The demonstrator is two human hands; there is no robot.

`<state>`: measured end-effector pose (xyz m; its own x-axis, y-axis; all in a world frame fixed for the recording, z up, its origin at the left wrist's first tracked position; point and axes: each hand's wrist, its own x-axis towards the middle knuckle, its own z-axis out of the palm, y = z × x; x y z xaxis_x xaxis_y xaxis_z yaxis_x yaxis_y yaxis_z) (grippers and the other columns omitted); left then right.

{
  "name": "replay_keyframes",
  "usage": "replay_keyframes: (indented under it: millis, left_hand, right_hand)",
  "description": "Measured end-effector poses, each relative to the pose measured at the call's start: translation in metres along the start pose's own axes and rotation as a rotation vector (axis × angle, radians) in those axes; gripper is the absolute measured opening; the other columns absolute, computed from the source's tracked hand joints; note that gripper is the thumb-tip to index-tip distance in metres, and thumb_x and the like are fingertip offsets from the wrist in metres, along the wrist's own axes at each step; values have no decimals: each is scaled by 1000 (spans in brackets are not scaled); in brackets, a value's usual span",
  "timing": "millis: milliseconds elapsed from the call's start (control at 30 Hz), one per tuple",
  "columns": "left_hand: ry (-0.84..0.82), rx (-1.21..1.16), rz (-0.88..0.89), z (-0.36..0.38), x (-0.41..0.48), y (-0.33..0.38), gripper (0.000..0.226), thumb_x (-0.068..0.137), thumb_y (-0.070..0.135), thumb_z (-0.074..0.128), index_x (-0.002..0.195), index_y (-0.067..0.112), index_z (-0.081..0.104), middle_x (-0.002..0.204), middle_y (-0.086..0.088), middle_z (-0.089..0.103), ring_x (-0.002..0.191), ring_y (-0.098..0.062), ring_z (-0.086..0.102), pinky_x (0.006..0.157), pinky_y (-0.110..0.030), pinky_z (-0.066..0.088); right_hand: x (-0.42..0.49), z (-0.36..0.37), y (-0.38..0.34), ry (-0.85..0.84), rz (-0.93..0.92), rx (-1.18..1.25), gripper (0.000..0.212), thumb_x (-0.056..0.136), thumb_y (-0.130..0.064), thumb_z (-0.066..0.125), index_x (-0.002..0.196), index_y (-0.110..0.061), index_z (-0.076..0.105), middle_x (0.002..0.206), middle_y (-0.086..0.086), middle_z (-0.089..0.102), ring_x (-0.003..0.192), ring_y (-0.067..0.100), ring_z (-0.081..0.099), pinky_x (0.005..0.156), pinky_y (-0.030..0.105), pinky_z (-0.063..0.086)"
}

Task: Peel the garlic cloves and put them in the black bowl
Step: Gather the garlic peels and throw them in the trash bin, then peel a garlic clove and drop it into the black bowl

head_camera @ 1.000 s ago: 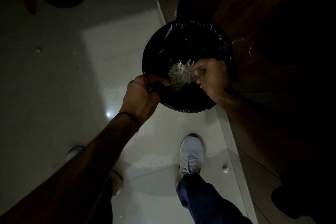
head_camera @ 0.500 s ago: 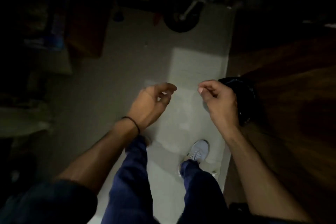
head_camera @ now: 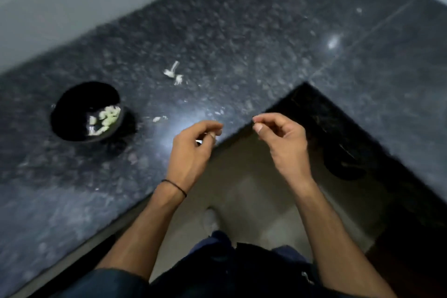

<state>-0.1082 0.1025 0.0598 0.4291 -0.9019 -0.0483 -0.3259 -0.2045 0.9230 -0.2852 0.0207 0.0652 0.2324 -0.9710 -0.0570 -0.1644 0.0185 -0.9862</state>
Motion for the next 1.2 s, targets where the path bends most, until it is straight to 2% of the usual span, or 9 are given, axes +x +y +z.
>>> replay_keyframes:
  millis: [133,233,300,367,467,667,1000,1133,1200]
  left_hand:
    - [183,-30,-64,-29,20,-19,32,90,-4,57,103,19,75,99,6,75,87,-9,70,80,-34,58]
    - [346,16,-120,-40,31,-34,31,88,-8,57,102,14,74,105,1,73,81,0,66,73,-13,50]
    - [472,34,-160,-42,37,-46,30,88,-9,58,102,13,74,101,0,72,75,4,64,69,-8,47]
    - [599,81,-175,-44,43,-60,26,90,-7,61,102,12,73,102,-1,70,80,7,64,75,-8,49]
    - [730,208,-202,-41,51,-76,21,87,-3,66,103,10,72,107,-2,67,94,-10,64,89,-20,51]
    - [811,351,-297,-29,65,-73,4,88,8,70,88,12,69,100,4,56,88,-15,58,82,-35,51]
    - [806,456,-256,-24,70,-73,12,89,6,67,83,15,61,95,6,52,83,-16,56,75,-40,49]
    - [855,378,-306,-22,72,-69,15,94,11,60,84,22,56,89,8,55,79,-16,55,74,-45,50]
    - [907,330,-253,-26,72,-59,12,96,11,57,88,20,57,87,6,59,79,-17,57,73,-44,51]
  right_hand:
    - [50,61,-10,-198,-4,-2,10,92,0,66,97,-4,74,78,-5,69,70,1,58,69,15,48]
    - [85,98,0,-334,10,-72,11,92,-2,67,93,-10,74,75,-8,69,66,-1,59,67,16,47]
    - [107,117,12,-410,3,-138,17,92,-5,67,88,-20,74,80,-9,72,72,2,64,72,19,49]
    - [123,134,22,-496,-34,-197,19,92,-7,67,88,-24,74,86,-7,74,81,7,68,77,18,51]
    - [139,149,29,-622,-153,-278,15,92,-7,66,95,-19,75,92,-6,74,87,4,67,79,11,48]
    - [156,146,41,-761,-383,-310,12,95,-9,63,98,-15,73,97,-8,68,94,5,63,83,16,47]
    - [154,145,45,-766,-434,-297,12,97,-12,60,100,-19,70,97,-12,64,94,7,61,84,31,51]
    - [154,144,46,-768,-433,-298,13,97,-12,60,100,-20,69,97,-13,63,94,8,61,84,34,51]
    - [153,145,46,-763,-439,-296,13,96,-11,60,99,-21,69,96,-13,63,94,8,61,83,34,51]
